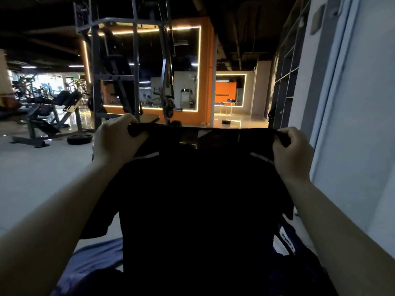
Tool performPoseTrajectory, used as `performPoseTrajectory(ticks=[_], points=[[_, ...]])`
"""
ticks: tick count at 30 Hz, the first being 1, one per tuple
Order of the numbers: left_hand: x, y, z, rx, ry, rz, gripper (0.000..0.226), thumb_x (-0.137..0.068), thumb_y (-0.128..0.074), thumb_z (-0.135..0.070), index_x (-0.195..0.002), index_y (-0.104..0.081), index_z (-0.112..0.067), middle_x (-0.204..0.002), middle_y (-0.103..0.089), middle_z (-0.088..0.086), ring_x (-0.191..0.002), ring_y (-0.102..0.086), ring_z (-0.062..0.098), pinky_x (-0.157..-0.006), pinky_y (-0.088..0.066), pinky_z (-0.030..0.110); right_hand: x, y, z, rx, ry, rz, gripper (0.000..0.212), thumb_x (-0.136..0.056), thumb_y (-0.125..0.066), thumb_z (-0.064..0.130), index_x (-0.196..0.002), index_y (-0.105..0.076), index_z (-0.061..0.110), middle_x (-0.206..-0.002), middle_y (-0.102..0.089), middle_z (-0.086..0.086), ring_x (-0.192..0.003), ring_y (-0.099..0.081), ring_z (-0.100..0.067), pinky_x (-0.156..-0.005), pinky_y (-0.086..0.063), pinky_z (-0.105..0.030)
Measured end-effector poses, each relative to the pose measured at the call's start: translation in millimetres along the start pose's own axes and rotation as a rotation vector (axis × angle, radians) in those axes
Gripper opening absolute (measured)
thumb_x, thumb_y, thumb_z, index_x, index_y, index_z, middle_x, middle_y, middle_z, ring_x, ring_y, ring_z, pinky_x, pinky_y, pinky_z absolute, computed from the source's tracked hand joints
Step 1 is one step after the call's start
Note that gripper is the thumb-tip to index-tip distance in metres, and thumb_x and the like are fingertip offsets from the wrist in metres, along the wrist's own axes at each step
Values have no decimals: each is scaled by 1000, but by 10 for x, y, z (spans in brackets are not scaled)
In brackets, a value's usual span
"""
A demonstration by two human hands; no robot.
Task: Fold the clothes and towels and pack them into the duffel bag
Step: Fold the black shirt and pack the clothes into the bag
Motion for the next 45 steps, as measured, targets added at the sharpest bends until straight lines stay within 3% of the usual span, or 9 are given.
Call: performPoseTrajectory(ticks=[8,14,17,25,30,34,39,42,45], points=[[464,-1234,674,-166,264,925,44,-77,-70,-51,-94,-60,-12,-89,-56,4,-82,-54,17,-64,-43,28,478,-1113,-812,-4,-213,182,8,-92,-55,16,-91,-58,9,-93,-55,-6,-87,-47,-19,-72,-30,-23],[1875,-2515,1797,-274,429,1163,52,-77,-71,-53,-95,-68,-4,-97,-65,13,-88,-55,25,-69,-37,28,1863,-2313,-2203,163,-532,492,15,-95,-54,20,-91,-57,6,-101,-53,-9,-94,-52,-28,-78,-40,-33],[2638,-3029,2288,-242,502,1361,37,-86,-65,-46,-69,-57,-14,-71,-56,5,-70,-52,20,-53,-32,24,2429,-2728,-2765,252,-614,571,13,-94,-55,21,-93,-59,8,-104,-54,-8,-90,-52,-23,-74,-39,-30],[3340,-4100,3241,-177,673,1177,33,-93,-60,-25,-67,-50,-7,-65,-52,12,-63,-50,26,-55,-29,34,2970,-3887,-3770,413,-641,747,18,-93,-56,23,-89,-59,6,-99,-61,-15,-90,-56,-31,-70,-40,-34],[3350,-4600,3595,-149,715,966,54,-90,-62,-24,-137,-43,-6,-134,-48,23,-125,-43,38,-100,-34,41,2929,-4591,-3932,288,-661,1005,54,-93,-58,29,-143,-37,21,-147,-35,-6,-128,-43,-26,-100,-37,-34],[4039,-4722,3220,-147,405,1276,62,-87,-65,-32,-141,-42,-15,-144,-37,16,-133,-36,35,-107,-34,41,3126,-4732,-3943,585,-348,1589,51,-94,-56,30,-141,-41,20,-144,-43,-10,-127,-45,-28,-98,-38,-31],[5050,-4538,2795,-358,199,1851,95,-83,-51,-68,-150,10,-41,-158,23,-2,-147,12,28,-110,-23,61,3645,-4024,-3996,850,16,2169,49,-97,-50,36,-142,-37,21,-139,-43,-8,-123,-47,-26,-98,-42,-32],[5124,-4458,2761,-377,237,1874,106,-76,-56,-72,-146,20,-45,-154,33,-4,-145,20,30,-105,-28,66,3775,-3508,-4125,844,-147,2178,44,-99,-45,33,-140,-37,19,-137,-46,-7,-120,-48,-25,-92,-41,-30],[5116,-4401,2824,-396,273,1895,109,-75,-59,-71,-144,21,-47,-153,35,-5,-144,20,30,-103,-34,64,3788,-3199,-4437,763,-558,1856,46,-100,-45,34,-142,-35,16,-139,-49,-7,-120,-51,-25,-85,-41,-26]])
Point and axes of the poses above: each hand's wrist, its own x-axis away from the middle knuckle, its own y-axis out of the back of the hand, z = x × y, the point moved 8 cm from there along -x, towards the middle knuckle
